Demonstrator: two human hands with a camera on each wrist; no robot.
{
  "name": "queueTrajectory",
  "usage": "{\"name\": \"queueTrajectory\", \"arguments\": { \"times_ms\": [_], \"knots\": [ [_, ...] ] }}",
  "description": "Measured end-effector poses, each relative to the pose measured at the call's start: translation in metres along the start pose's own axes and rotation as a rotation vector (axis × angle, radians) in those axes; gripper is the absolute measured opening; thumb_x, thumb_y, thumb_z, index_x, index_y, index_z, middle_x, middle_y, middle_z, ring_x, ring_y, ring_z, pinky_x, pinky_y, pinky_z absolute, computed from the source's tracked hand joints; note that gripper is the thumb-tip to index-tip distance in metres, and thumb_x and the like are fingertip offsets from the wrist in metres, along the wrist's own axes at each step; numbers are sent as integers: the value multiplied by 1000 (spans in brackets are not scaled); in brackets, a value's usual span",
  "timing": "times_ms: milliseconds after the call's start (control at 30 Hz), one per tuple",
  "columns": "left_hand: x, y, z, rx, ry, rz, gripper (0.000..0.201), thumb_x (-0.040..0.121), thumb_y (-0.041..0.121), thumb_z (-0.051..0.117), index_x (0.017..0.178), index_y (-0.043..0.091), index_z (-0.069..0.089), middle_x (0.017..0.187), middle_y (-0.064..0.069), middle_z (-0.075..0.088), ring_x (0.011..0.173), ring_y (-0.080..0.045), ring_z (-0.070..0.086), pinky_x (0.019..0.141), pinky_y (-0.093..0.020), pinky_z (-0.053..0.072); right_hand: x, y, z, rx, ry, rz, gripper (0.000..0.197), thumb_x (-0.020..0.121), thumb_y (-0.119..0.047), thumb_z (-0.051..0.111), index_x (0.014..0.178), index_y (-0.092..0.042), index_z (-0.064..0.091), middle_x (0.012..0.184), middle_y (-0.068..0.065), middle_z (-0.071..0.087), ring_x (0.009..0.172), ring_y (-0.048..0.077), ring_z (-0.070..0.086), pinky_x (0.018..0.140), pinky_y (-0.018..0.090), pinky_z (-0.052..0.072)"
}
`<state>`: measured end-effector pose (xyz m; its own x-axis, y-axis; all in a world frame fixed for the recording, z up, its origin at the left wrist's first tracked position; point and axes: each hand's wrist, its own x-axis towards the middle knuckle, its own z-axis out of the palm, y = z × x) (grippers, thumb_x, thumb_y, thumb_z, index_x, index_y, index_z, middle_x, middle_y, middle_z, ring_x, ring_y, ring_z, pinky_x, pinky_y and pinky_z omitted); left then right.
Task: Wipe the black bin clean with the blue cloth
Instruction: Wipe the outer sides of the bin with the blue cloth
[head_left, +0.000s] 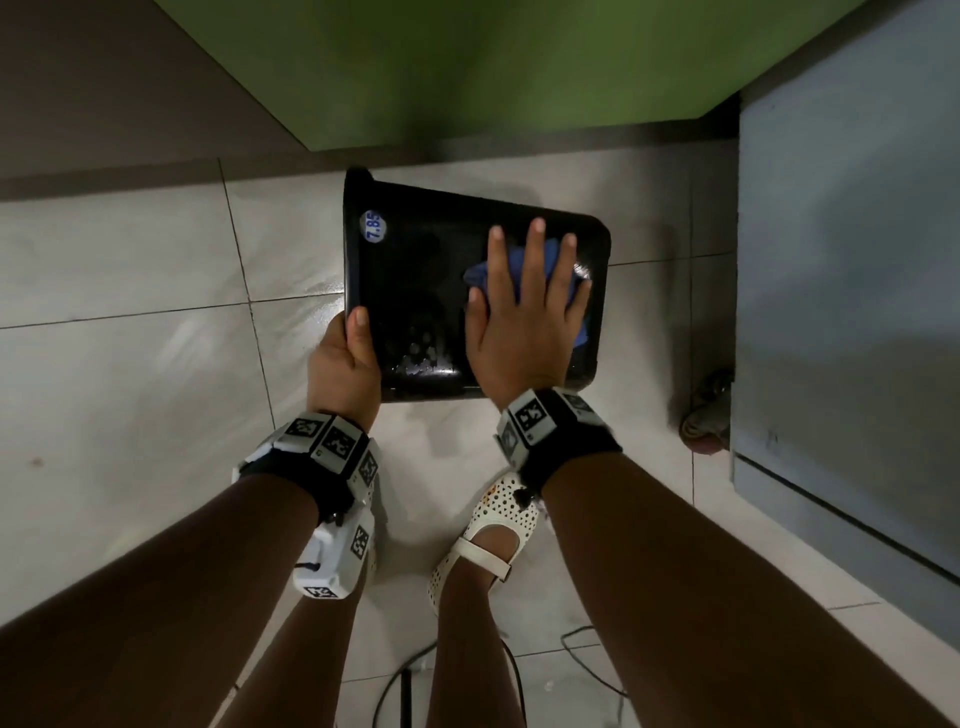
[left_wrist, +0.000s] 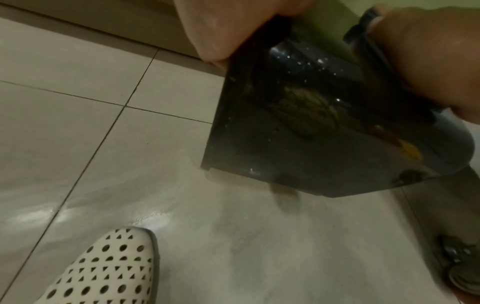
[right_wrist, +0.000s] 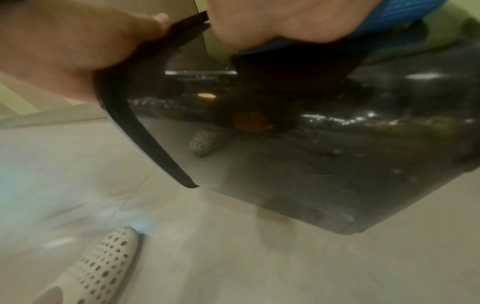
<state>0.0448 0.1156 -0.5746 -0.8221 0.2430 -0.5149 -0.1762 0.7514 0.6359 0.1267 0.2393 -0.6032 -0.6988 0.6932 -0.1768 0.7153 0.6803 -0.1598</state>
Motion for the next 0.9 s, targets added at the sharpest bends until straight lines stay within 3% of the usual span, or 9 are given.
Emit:
{"name": "queueTrajectory", "arguments": {
  "times_ms": [133,267,333,400,467,600,700,800,900],
  "knots": [
    [3,3,-1,1,3,1,41,98,34,28,104,4,54,81,-3,54,79,-21,52,69,-29,39,10,6,-3,28,20,160,52,95,-40,34,143,-23,35,150,18,31,136,44,28,103,61,33],
    [2,0,-4,24,3,12,31,98,34,27,97,10,47,69,2,50,69,-23,49,64,-33,43,23,13,-14,108,33,385,55,94,-43,25,143,-23,35,147,19,35,130,42,39,98,51,41],
    [2,0,-4,27,4,16,30,98,33,27,101,8,44,67,9,47,65,-20,49,62,-32,45,32,34,-22,299,9,580,54,96,-43,19,143,-21,36,144,15,42,124,36,47,95,40,44],
    [0,1,-4,28,12,39,33,99,30,27,109,3,44,68,12,46,63,-12,48,56,-24,36,42,59,-27,588,-290,898,50,101,-39,20,136,-13,44,137,14,49,122,31,49,97,33,39],
    [-4,3,-5,27,17,60,34,99,27,26,114,2,44,71,9,48,66,-13,46,58,-18,31,41,72,-31,796,-477,1052,49,102,-38,23,130,-7,48,132,15,52,119,29,50,99,31,37],
    [-1,13,-11,-8,-29,62,36,99,32,24,118,9,45,94,-2,53,88,-23,52,74,-32,43,32,68,-31,914,-430,950,46,102,-37,24,130,-10,49,132,14,52,117,28,52,91,28,39],
    [13,20,-20,-65,-73,6,34,97,38,28,113,17,49,101,-3,57,98,-28,57,85,-50,51,32,61,-37,1016,-438,1113,50,98,-49,31,114,-10,57,119,13,59,96,24,58,89,28,41],
    [21,27,-26,-93,13,-21,35,97,35,32,101,10,56,94,-7,58,92,-26,57,83,-40,49,25,51,-46,1032,-450,1093,58,98,-51,29,127,-7,51,129,13,55,113,28,53,101,34,39],
    [22,29,-29,-49,93,-23,43,97,37,31,79,6,54,74,-6,54,76,-22,50,70,-29,39,15,47,-59,978,-372,965,52,99,-49,28,114,-10,60,118,13,60,108,30,55,102,37,40]
  ]
}}
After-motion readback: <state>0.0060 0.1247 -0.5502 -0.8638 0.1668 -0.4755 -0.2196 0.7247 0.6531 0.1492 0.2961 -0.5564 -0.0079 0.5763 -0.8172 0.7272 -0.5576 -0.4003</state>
